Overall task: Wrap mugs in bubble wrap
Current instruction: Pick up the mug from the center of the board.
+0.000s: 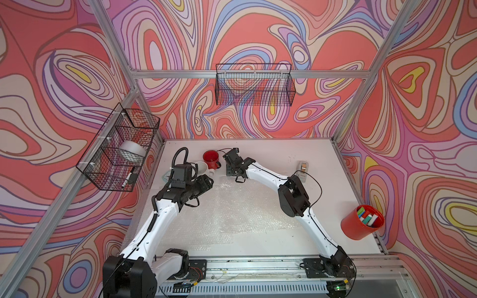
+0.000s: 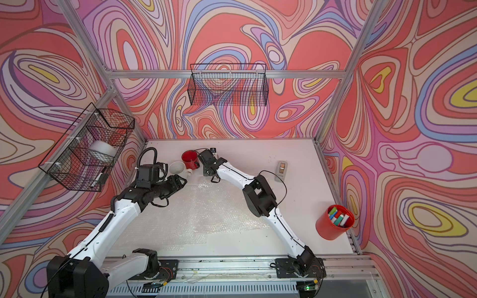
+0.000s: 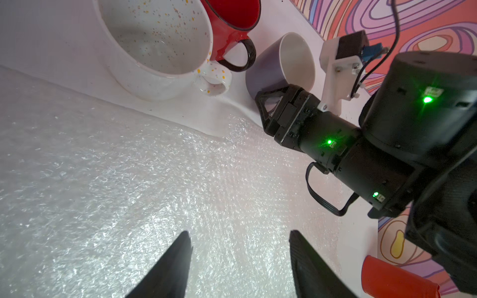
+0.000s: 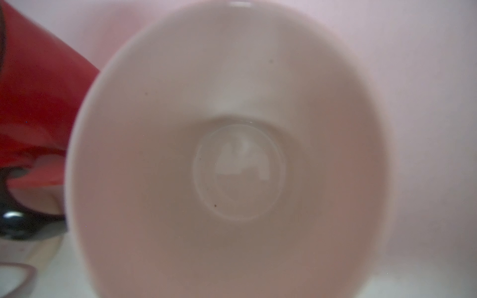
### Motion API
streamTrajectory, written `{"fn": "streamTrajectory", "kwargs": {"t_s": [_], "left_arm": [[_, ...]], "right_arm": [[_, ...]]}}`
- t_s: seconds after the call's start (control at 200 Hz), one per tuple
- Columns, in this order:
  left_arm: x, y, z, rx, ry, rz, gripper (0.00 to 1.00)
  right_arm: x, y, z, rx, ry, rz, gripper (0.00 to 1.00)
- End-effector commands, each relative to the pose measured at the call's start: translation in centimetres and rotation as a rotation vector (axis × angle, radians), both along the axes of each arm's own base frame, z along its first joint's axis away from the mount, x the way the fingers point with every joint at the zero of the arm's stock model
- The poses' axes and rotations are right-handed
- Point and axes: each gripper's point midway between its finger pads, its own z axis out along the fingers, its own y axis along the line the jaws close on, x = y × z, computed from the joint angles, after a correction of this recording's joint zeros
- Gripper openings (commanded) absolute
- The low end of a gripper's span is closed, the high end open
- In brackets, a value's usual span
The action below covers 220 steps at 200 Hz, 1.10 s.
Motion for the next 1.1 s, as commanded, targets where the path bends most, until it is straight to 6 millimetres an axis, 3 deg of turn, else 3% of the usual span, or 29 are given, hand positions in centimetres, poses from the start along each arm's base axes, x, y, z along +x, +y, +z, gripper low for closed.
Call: {"fn": "streamTrajectory", "kwargs": {"t_s": [0.0,0.16,0.25,0.441,0.516,0.601,0.761,0.881,0.987,1.097], "left_arm": [[-0.3,0.0,0.1,-0.011,-0.007,0.002,0.63],[-0.5,-0.5,-0.3,-0.008,0.001,-0.033,0.64],[-0.7,-1.3,-0.7,0.012,0.005,-0.062,0.64],[-0.7,-5.1,-2.2,0.005,0.011,-0.145,0.62],[-0.5,-6.9,-3.0,0.005,0.017,-0.175,0.62],[-0.1,-8.9,-3.2,-0.007,-0.004,-0.202,0.61],[0.4,-11.4,-4.9,-0.032,0.010,-0.206,0.56],[0.6,-11.6,-7.3,-0.035,0.063,-0.170,0.50],[0.9,-11.3,-8.7,-0.012,0.090,-0.147,0.46],[0.9,-11.4,-9.8,-0.001,0.117,-0.148,0.45]], "right_arm": [[0.7,-0.9,1.1,-0.039,-0.034,-0.003,0.42],[0.7,-0.8,2.6,-0.001,-0.057,0.037,0.16],[0.7,-1.2,4.8,0.010,-0.100,0.061,0.07],[0.2,-3.9,11.9,0.027,-0.233,0.099,0.01],[-1.5,-5.1,15.0,0.024,-0.287,0.138,0.00],[-4.4,-7.3,16.6,0.001,-0.295,0.141,0.00],[-12.3,-10.9,15.5,-0.070,-0.226,0.122,0.00],[-17.5,-12.9,14.2,-0.058,-0.170,0.069,0.00],[-19.9,-13.4,12.7,-0.026,-0.133,0.055,0.00],[-20.7,-12.7,11.1,-0.018,-0.114,0.063,0.00]]}}
